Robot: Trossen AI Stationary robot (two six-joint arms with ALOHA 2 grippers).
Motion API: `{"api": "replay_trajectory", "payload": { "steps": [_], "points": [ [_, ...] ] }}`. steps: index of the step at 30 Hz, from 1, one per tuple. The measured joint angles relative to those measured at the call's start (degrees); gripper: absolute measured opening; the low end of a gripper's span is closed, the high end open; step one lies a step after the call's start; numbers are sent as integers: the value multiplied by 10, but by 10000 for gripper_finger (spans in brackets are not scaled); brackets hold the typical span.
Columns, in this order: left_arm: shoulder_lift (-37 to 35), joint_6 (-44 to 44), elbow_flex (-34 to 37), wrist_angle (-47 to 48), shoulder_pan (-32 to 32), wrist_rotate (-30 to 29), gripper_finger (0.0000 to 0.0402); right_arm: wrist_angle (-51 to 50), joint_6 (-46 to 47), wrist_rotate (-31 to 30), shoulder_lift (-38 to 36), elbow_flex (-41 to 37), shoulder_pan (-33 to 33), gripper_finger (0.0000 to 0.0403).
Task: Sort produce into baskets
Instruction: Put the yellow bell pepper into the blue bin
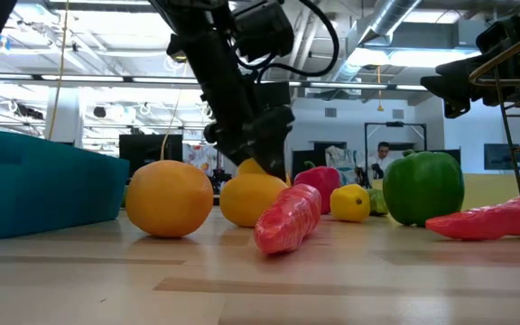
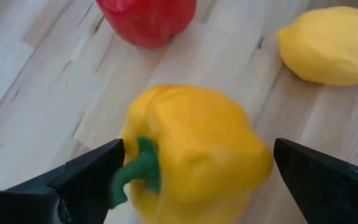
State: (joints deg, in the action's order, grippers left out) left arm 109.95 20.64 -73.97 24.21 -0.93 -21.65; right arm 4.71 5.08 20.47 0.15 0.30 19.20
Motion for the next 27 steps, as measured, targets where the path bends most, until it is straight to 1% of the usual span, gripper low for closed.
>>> {"api": "replay_trajectory", "payload": {
  "steps": [4,12,14,17,20,25,27],
  "points": [
    [4,0,0,0,-6,13,386,0,0,0,0,0,0,198],
    [8,-9,-2,-8,-7,15,309,0,0,0,0,0,0,198],
    [7,-9,-5,-5,-7,17,300,0,-2,0,0,0,0,198],
    [0,-23,-15,12,-7,30,297,0,-2,0,0,0,0,198],
    [-10,-33,-48,63,-7,44,297,0,-2,0,0,0,0,198],
    [-14,-35,-129,220,0,74,297,0,-2,0,0,0,0,198],
    [-14,-40,-160,269,8,86,297,0,-2,0,0,0,0,198]
  ]
}}
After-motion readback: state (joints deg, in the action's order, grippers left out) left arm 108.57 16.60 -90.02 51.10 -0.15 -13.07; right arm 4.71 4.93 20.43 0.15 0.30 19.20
